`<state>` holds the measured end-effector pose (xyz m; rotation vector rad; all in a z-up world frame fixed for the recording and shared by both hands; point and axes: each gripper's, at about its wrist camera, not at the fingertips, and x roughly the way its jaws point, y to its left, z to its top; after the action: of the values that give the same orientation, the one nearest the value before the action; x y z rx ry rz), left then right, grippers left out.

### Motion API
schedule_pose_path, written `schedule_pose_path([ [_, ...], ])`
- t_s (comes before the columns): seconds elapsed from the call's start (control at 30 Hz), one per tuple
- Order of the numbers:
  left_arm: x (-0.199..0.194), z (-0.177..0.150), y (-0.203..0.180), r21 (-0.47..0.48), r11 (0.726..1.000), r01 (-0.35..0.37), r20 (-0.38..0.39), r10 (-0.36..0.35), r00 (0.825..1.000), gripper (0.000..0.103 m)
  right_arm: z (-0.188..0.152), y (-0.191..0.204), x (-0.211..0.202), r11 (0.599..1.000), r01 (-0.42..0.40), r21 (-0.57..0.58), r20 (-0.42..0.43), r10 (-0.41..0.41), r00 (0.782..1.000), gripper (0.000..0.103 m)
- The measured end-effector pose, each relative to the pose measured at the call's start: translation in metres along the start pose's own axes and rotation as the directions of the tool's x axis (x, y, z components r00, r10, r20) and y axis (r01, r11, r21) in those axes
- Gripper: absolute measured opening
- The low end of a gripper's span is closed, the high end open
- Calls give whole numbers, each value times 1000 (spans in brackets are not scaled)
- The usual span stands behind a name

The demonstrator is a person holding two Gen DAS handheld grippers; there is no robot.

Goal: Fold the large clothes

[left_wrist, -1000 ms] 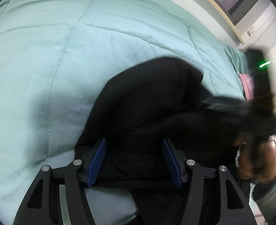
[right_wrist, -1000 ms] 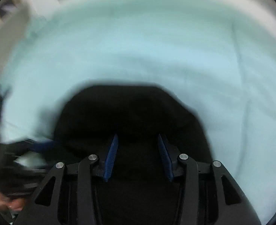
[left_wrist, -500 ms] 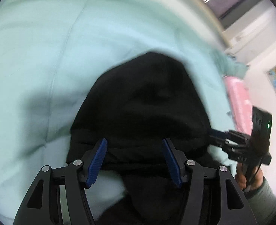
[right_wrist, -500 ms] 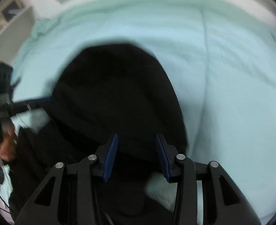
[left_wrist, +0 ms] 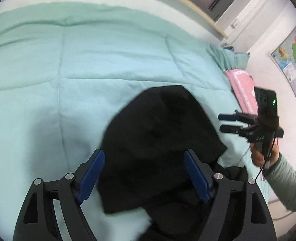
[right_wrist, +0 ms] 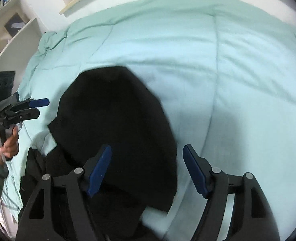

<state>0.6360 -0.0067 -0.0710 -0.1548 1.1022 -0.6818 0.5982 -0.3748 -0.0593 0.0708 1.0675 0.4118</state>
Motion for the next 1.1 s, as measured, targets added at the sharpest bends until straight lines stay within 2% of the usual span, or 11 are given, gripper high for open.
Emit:
schedule_pose_path([
  [0.1, 31, 15, 21, -66, 993, 98, -91, -104, 990, 82, 19, -25, 24, 996, -84, 3, -55, 84, 995, 77],
  [0.17, 54, 22, 27, -110, 978, 176, -143, -191, 971, 82, 32, -16, 52, 992, -125, 5, -82, 125, 989, 77],
  [0.3, 95, 14, 13, -85, 976, 201, -205, -215, 955, 81, 37, -5, 104, 985, -171, 14, -143, 171, 975, 77],
  [0.33, 100, 14, 9, -73, 979, 190, -206, -201, 958, 80, 39, 7, 117, 981, -193, 19, -155, 194, 969, 70],
  [0.4, 103, 14, -1, -42, 982, 182, -196, -186, 963, 54, 35, 13, 126, 968, -251, 1, -171, 247, 954, 42],
  [0.43, 98, 12, -6, -22, 982, 187, -187, -187, 964, 43, 35, 20, 125, 968, -250, -27, -175, 242, 954, 33],
  [0.53, 59, 2, -21, 37, 982, 184, -134, -178, 975, 29, 29, 47, 100, 970, -201, -133, -138, 183, 973, 20],
  [0.63, 4, -17, -55, 93, 978, 184, -77, -177, 981, 28, 16, 82, 45, 964, -155, -217, -62, 145, 987, 19],
  [0.8, -79, -75, -128, 198, 974, 107, -6, -108, 994, 28, -31, 147, -48, 944, -46, -327, 48, 65, 997, 19],
  [1.0, -142, -165, -187, 275, 961, -21, 57, 6, 998, 29, -115, 217, -111, 908, 111, -405, 132, -62, 989, 19],
  [1.1, -145, -209, -209, 308, 942, -132, 85, 111, 990, 31, -164, 243, -121, 869, 239, -433, 186, -173, 967, 19],
])
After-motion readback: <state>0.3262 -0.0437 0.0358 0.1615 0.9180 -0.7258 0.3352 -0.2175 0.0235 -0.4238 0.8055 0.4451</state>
